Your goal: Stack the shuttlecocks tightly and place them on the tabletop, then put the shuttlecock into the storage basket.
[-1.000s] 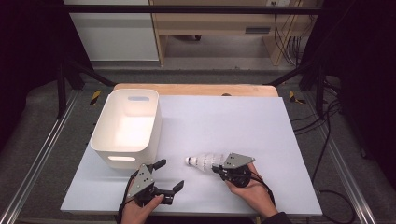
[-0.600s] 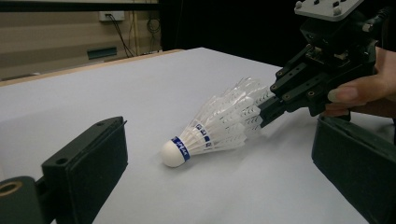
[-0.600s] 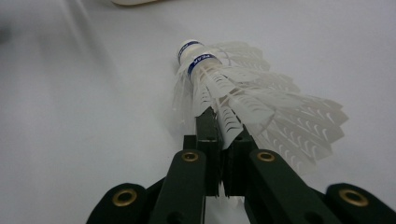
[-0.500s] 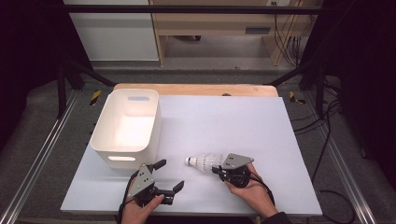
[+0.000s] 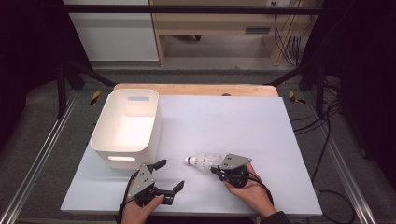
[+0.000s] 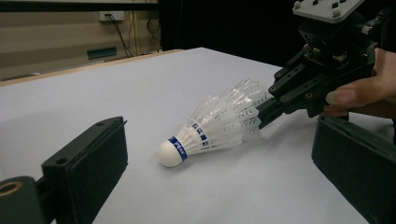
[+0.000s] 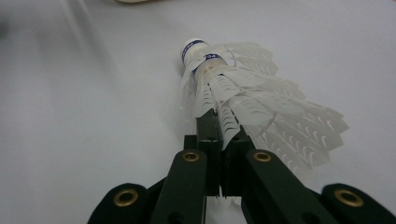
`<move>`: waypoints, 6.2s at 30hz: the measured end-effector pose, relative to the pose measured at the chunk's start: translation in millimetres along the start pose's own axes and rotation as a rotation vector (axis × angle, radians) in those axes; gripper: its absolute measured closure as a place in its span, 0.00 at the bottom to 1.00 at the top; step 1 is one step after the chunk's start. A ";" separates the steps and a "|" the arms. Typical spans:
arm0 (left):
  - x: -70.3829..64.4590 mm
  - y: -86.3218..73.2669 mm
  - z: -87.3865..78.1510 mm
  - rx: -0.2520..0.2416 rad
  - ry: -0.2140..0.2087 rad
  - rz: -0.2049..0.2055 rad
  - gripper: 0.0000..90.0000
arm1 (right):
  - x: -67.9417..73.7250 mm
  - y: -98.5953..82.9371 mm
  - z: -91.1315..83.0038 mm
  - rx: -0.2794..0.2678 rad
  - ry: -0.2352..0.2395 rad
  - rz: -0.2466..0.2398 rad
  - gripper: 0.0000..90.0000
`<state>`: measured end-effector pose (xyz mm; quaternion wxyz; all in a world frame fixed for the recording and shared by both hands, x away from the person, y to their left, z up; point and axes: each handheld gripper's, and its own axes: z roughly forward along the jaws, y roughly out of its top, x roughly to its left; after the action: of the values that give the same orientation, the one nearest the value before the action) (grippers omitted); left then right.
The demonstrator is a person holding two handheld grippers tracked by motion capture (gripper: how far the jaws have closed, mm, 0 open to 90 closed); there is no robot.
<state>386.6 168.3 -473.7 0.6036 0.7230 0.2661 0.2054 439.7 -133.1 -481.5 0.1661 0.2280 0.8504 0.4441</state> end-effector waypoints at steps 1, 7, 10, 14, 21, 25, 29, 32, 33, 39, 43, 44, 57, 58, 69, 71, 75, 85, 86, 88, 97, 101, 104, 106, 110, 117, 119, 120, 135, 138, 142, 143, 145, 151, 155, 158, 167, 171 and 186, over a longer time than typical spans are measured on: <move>-0.1 0.0 0.0 0.000 0.000 0.000 0.04 | 0.1 0.0 0.1 0.001 0.000 0.000 0.99; -0.2 0.0 0.1 0.001 0.000 0.000 0.04 | 0.5 -0.5 0.7 0.006 0.004 -0.003 0.98; -0.3 -0.1 0.3 0.001 -0.001 0.000 0.04 | 0.8 -0.7 1.1 0.013 0.005 -0.005 0.98; -0.5 -0.1 0.4 0.003 -0.003 0.000 0.04 | 1.1 -0.9 1.4 0.017 0.005 -0.009 0.97; -0.5 0.0 0.4 0.002 -0.003 0.000 0.04 | 1.9 -1.6 1.9 0.033 0.002 -0.013 0.93; -0.3 0.2 0.1 0.001 -0.002 0.000 0.04 | 3.1 -1.8 1.3 0.040 -0.004 -0.012 0.88; 0.0 0.3 -0.2 0.001 -0.001 0.001 0.04 | 3.9 -1.7 -0.3 0.038 -0.014 -0.006 0.82; 0.0 0.5 -0.2 0.001 -0.002 0.002 0.04 | 4.0 -2.1 -1.6 0.038 -0.017 -0.001 0.79; 0.0 0.5 -0.3 0.000 -0.002 0.001 0.04 | 4.0 -2.3 -2.0 0.038 -0.018 0.001 0.78; 0.4 0.8 -0.8 -0.001 0.000 0.000 0.04 | 4.0 -3.5 -4.4 0.040 -0.018 0.013 0.74; 0.4 1.0 -1.0 -0.002 0.000 0.000 0.04 | 3.3 -5.3 -8.2 0.036 -0.024 0.026 0.72; 0.4 1.1 -1.1 -0.002 0.000 0.001 0.04 | 3.2 -5.7 -8.9 0.035 -0.025 0.029 0.72; 0.4 1.2 -1.2 -0.002 0.000 0.003 0.04 | 3.8 -7.5 -16.8 0.024 -0.031 0.032 0.72; 0.4 1.2 -1.1 -0.001 0.000 0.003 0.04 | 4.0 -7.8 -17.2 0.026 -0.029 0.034 0.72; 0.5 1.2 -1.1 0.000 -0.001 0.003 0.04 | 4.9 -7.8 -16.2 0.025 -0.025 0.036 0.68; 0.6 1.1 -1.1 0.000 -0.001 0.002 0.04 | 4.7 -7.9 -16.4 0.024 -0.029 0.036 0.67; 0.8 1.3 -1.4 -0.001 -0.001 0.002 0.04 | 4.5 -7.9 -16.3 0.026 -0.034 0.041 0.63; -0.3 0.8 -0.4 -0.001 -0.003 -0.001 0.04 | 3.4 -8.2 -16.7 0.032 -0.062 0.045 0.44; -0.6 0.7 -0.1 -0.002 -0.004 -0.001 0.04 | 3.6 -8.4 -17.1 0.030 -0.064 0.038 0.42; -1.5 0.6 0.4 -0.002 -0.007 0.000 0.04 | 4.3 -8.8 -17.9 0.032 -0.069 0.033 0.38; -0.7 0.4 0.3 -0.007 -0.003 -0.006 0.04 | 4.3 -12.6 -19.2 0.050 -0.065 0.000 0.24; -0.6 0.6 0.1 -0.010 -0.003 -0.008 0.04 | 1.0 -13.7 -24.3 0.036 -0.075 0.014 0.18; -0.5 0.5 0.1 -0.011 -0.003 -0.010 0.04 | -3.3 -14.7 -30.6 0.017 -0.092 0.042 0.15; -0.4 0.3 0.2 -0.011 -0.002 -0.012 0.04 | -6.8 -15.7 -35.4 0.002 -0.106 0.059 0.14; -0.3 0.3 0.2 -0.011 -0.002 -0.013 0.04 | -14.6 -17.9 -46.0 -0.039 -0.140 0.095 0.11; 0.1 0.2 0.1 -0.012 -0.003 -0.017 0.04 | -26.4 -20.5 -65.7 -0.173 -0.203 0.165 0.08; 0.0 0.6 0.1 -0.011 -0.008 -0.018 0.04 | -29.8 -21.2 -71.1 -0.210 -0.224 0.189 0.08; 0.1 1.0 0.0 -0.005 -0.012 -0.018 0.04 | -31.4 -22.0 -73.5 -0.225 -0.230 0.204 0.08; 0.5 3.0 -1.0 0.003 -0.031 -0.026 0.04 | -46.3 -32.7 -90.0 -0.313 -0.333 0.283 0.09; -4.0 10.1 -0.5 0.000 -0.043 -0.014 0.04 | -45.8 -34.2 -92.4 -0.329 -0.371 0.276 0.08; -8.8 23.3 5.6 0.030 -0.064 0.004 0.04 | -45.1 -34.3 -94.1 -0.351 -0.379 0.267 0.07; -9.0 26.9 9.1 0.044 -0.069 0.013 0.04 | -45.2 -34.7 -93.4 -0.352 -0.380 0.268 0.07; -7.6 32.8 17.9 0.070 -0.088 0.036 0.04 | -44.5 -35.1 -91.7 -0.342 -0.375 0.270 0.07; -2.6 46.4 40.1 0.191 -0.166 0.125 0.04 | -43.8 -35.0 -89.7 -0.338 -0.363 0.272 0.08; 0.6 53.7 57.2 0.268 -0.205 0.218 0.04 | -43.1 -34.7 -87.8 -0.329 -0.347 0.262 0.08; 3.7 53.5 66.1 0.299 -0.232 0.255 0.04 | -42.5 -34.9 -87.3 -0.326 -0.337 0.259 0.07; 6.9 47.9 87.7 0.381 -0.252 0.273 0.06 | -42.2 -34.8 -86.4 -0.322 -0.328 0.252 0.07; 2.3 48.3 101.5 0.396 -0.283 0.344 0.06 | -41.2 -34.9 -85.7 -0.315 -0.329 0.245 0.07; 21.6 27.5 132.1 0.444 -0.360 0.312 0.08 | -41.8 -35.7 -84.9 -0.320 -0.321 0.257 0.07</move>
<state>488.7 77.6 -471.8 0.4298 0.8937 0.0795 0.1012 425.1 -231.1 -461.1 0.2751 0.3726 0.6961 0.5485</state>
